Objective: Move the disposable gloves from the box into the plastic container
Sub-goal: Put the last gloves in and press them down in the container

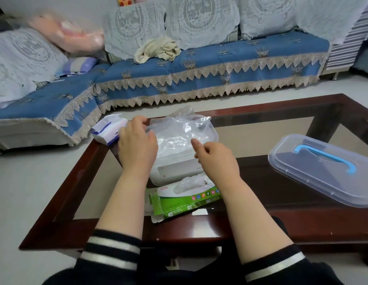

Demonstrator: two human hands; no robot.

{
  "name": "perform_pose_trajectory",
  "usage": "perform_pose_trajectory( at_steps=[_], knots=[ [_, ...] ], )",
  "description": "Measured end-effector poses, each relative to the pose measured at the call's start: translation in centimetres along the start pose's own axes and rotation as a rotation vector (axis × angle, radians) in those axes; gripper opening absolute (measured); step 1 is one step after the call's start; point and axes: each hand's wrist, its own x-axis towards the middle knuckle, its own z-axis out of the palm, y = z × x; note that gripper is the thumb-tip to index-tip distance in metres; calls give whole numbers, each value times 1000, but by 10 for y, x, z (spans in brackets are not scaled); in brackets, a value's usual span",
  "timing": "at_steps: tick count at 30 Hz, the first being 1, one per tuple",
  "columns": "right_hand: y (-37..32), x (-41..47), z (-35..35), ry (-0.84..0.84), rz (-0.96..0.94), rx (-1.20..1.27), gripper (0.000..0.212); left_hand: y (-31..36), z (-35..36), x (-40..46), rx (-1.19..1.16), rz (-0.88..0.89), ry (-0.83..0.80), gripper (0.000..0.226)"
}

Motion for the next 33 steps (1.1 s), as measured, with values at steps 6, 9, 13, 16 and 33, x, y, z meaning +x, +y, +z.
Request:
perform_pose_trajectory(
  at_steps=[6,9,13,16,33],
  knots=[
    [12,-4,17,-496,-96,-112,48,-2,2,-44,-223,18,-604,8],
    [22,-4,31,-551,-59,-172,49,-13,8,-48,-242,-15,-678,16],
    [26,-1,37,-445,-89,-297,28,-20,21,-63,-206,78,-795,42],
    [24,0,38,-364,-101,-296,19,-21,34,-71,-194,86,-870,60],
    [1,-4,13,134,-62,731,20,-25,31,-59,-605,-116,-825,35]
  ],
)
